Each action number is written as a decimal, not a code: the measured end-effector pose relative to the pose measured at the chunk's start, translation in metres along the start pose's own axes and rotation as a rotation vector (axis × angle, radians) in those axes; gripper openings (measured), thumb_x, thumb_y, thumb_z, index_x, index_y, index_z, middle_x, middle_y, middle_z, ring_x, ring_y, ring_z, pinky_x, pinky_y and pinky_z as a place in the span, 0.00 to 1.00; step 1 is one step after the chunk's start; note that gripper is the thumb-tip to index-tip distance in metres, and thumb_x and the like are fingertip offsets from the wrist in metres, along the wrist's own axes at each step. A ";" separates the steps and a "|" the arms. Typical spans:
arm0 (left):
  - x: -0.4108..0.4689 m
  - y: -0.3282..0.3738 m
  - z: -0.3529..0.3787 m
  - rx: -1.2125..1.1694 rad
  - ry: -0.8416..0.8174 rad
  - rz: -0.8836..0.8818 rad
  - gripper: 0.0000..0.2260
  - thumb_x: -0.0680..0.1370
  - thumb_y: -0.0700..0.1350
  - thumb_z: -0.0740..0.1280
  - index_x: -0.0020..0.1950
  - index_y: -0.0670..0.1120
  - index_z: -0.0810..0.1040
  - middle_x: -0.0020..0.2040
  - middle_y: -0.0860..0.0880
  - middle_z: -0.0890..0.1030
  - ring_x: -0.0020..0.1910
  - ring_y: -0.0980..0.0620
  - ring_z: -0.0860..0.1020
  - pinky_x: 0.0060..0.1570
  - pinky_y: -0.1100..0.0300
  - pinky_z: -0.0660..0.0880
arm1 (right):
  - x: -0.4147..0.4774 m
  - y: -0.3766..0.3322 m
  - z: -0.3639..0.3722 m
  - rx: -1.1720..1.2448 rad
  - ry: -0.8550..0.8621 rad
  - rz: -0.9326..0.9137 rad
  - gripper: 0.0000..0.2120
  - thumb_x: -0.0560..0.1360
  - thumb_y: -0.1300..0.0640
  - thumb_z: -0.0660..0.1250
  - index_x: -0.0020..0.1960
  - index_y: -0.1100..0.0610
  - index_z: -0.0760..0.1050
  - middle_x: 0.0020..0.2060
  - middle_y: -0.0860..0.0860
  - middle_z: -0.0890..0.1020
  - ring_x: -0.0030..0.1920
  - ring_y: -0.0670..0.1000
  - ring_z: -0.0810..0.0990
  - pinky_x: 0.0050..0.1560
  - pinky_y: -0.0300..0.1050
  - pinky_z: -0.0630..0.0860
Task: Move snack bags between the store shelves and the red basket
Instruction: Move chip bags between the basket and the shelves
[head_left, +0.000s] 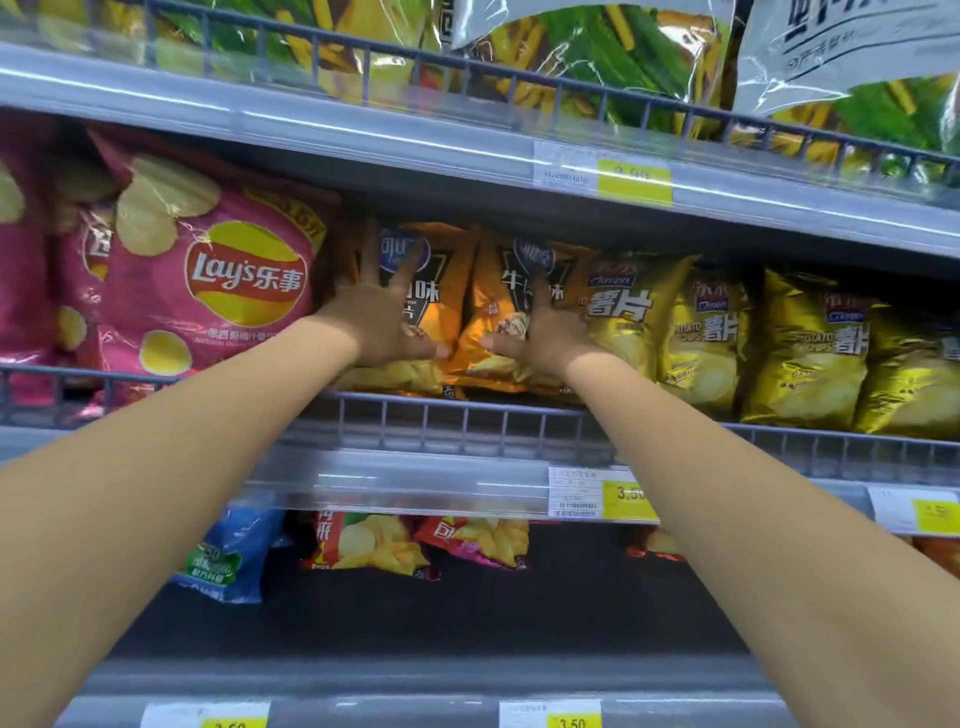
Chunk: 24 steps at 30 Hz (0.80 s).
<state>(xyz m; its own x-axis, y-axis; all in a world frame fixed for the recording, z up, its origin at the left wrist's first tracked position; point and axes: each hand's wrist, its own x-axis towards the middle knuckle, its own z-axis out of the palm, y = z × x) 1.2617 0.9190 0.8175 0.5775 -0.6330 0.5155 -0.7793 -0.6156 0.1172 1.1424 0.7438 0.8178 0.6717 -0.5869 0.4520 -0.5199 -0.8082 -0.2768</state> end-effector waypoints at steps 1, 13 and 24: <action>0.000 -0.004 -0.003 0.003 -0.007 0.006 0.52 0.68 0.67 0.70 0.76 0.60 0.34 0.74 0.44 0.27 0.71 0.27 0.59 0.69 0.45 0.63 | -0.002 0.001 -0.003 -0.027 -0.008 -0.001 0.55 0.69 0.32 0.67 0.76 0.46 0.29 0.71 0.69 0.62 0.70 0.67 0.65 0.68 0.58 0.67; -0.005 0.000 -0.002 0.063 -0.079 -0.089 0.50 0.70 0.69 0.66 0.76 0.60 0.32 0.74 0.44 0.25 0.71 0.26 0.57 0.68 0.44 0.63 | -0.016 -0.001 0.003 -0.037 -0.140 -0.028 0.54 0.71 0.34 0.67 0.73 0.42 0.25 0.75 0.66 0.53 0.73 0.66 0.60 0.70 0.59 0.62; -0.088 0.069 -0.022 0.171 0.413 0.077 0.38 0.76 0.66 0.58 0.77 0.45 0.55 0.76 0.37 0.58 0.74 0.35 0.58 0.71 0.41 0.58 | -0.103 -0.002 -0.038 -0.166 0.339 -0.096 0.35 0.74 0.33 0.60 0.74 0.52 0.60 0.64 0.64 0.69 0.65 0.65 0.67 0.61 0.56 0.69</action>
<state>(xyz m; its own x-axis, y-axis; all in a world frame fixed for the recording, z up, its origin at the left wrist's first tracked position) 1.1522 0.9427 0.7985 0.3468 -0.4610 0.8168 -0.7450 -0.6645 -0.0587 1.0539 0.8075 0.8039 0.5236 -0.4365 0.7316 -0.5600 -0.8235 -0.0905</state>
